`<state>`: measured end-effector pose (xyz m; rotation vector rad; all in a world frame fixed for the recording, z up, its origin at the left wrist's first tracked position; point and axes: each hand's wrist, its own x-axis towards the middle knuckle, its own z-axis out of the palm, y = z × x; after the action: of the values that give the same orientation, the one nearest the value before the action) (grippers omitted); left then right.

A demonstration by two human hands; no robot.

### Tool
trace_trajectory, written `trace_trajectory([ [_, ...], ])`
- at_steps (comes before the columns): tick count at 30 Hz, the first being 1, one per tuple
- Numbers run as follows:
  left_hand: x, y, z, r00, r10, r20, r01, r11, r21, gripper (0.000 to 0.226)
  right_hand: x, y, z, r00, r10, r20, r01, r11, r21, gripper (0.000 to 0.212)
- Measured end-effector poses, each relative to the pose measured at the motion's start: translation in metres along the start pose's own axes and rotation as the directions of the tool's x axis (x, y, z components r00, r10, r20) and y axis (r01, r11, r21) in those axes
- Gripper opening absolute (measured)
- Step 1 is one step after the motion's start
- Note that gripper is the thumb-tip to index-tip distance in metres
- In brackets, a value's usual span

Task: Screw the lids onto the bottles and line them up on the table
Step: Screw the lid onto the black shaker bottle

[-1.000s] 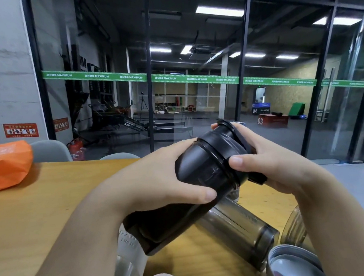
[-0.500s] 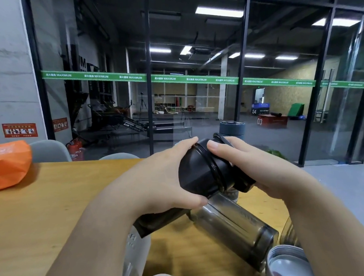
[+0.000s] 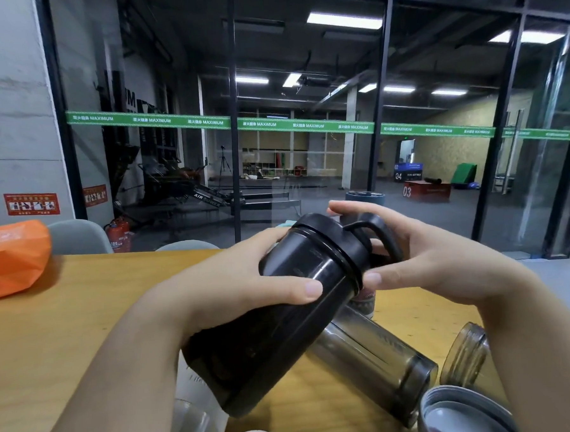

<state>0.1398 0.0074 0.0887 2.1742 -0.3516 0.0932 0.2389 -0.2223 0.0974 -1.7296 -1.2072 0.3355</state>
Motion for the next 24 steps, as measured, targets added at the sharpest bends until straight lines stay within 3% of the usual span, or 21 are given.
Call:
trace_trajectory([
  [3,0.001,0.000,0.002,1.000,0.004,0.020,-0.003,0.999,-0.051,0.052,0.002,-0.001,0.002,0.998,-0.029,-0.047,0.027,0.998,-0.055,0.071],
  [11,0.003,-0.006,-0.001,1.000,-0.010,-0.015,0.010,0.999,-0.040,0.071,0.007,-0.002,0.010,0.993,-0.045,-0.114,0.029,0.990,-0.138,0.057],
  [17,0.006,-0.005,0.003,0.987,-0.055,-0.151,0.081,0.982,0.169,0.078,0.010,-0.002,0.016,0.987,-0.054,-0.152,0.033,0.990,-0.138,0.053],
  [24,0.008,0.002,0.015,0.984,-0.019,-0.178,0.091,0.909,0.406,0.097,0.016,-0.002,0.021,0.952,-0.057,-0.300,-0.054,0.935,-0.351,0.034],
])
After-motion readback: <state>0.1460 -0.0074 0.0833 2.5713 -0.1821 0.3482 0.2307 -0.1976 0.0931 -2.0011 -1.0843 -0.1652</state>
